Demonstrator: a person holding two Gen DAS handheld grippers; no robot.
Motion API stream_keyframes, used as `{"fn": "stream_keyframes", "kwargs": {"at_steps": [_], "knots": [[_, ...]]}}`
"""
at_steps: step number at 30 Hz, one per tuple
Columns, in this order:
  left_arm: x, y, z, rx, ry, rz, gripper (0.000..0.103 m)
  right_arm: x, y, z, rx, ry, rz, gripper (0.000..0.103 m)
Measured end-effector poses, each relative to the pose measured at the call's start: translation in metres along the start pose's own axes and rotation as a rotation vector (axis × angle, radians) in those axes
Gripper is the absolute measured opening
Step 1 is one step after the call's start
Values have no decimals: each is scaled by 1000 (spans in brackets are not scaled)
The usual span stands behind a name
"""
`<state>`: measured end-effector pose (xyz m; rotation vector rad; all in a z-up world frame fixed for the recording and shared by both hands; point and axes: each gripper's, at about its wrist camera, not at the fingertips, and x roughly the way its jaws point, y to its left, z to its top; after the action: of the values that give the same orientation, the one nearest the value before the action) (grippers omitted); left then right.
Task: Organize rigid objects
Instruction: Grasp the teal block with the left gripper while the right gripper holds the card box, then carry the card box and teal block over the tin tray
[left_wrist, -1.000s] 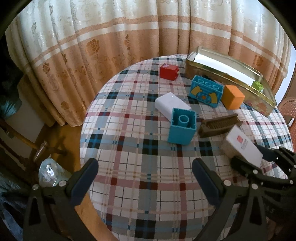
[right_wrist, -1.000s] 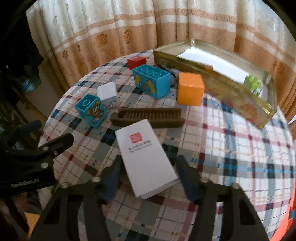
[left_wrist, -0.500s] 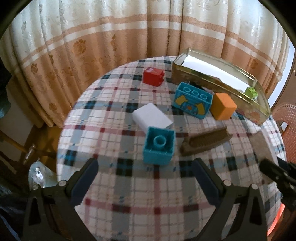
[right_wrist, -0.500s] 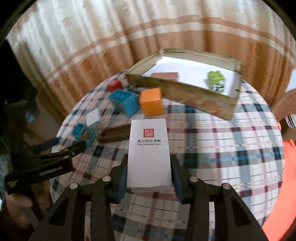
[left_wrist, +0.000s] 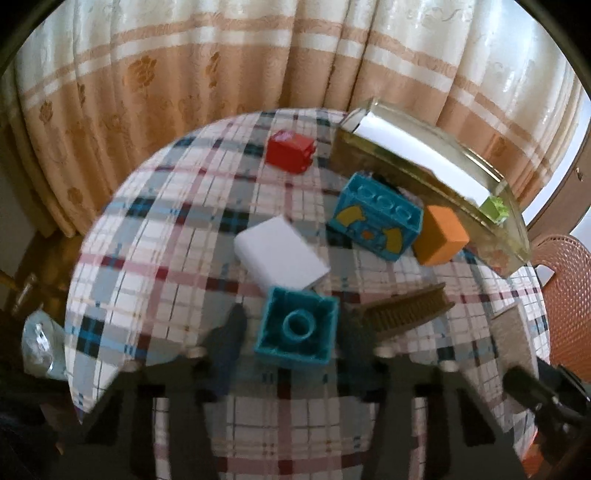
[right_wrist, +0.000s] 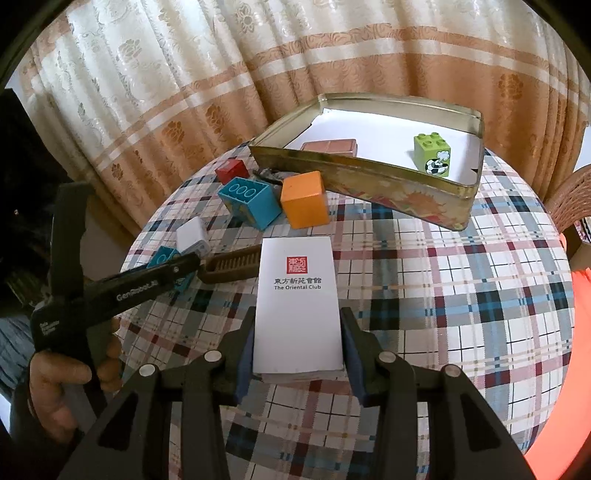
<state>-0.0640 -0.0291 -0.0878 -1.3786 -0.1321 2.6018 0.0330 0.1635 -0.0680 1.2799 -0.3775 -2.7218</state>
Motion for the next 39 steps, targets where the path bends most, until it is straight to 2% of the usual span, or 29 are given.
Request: {"fn": "stream_keyframes", "kwargs": {"at_steps": [2, 9, 16, 23, 30, 33, 39], "knots": [[-2, 6, -4, -9, -26, -16, 32, -1, 0, 0, 3, 0, 1, 44], [-16, 18, -8, -34, -58, -24, 31, -3, 2, 0, -1, -13, 5, 44], [-46, 7, 3, 17, -141, -36, 31, -17, 3, 9, -8, -68, -6, 44], [-68, -26, 39, 101, -228, -61, 31, -33, -3, 40, -14, -144, -28, 44], [-74, -64, 85, 167, -308, -79, 31, -43, -16, 88, -22, -240, -94, 44], [-65, -78, 105, 188, -324, -71, 31, -38, -24, 106, -10, -263, -119, 44], [-24, -103, 140, 196, -282, -78, 31, -9, -46, 137, 33, -262, -165, 45]]}}
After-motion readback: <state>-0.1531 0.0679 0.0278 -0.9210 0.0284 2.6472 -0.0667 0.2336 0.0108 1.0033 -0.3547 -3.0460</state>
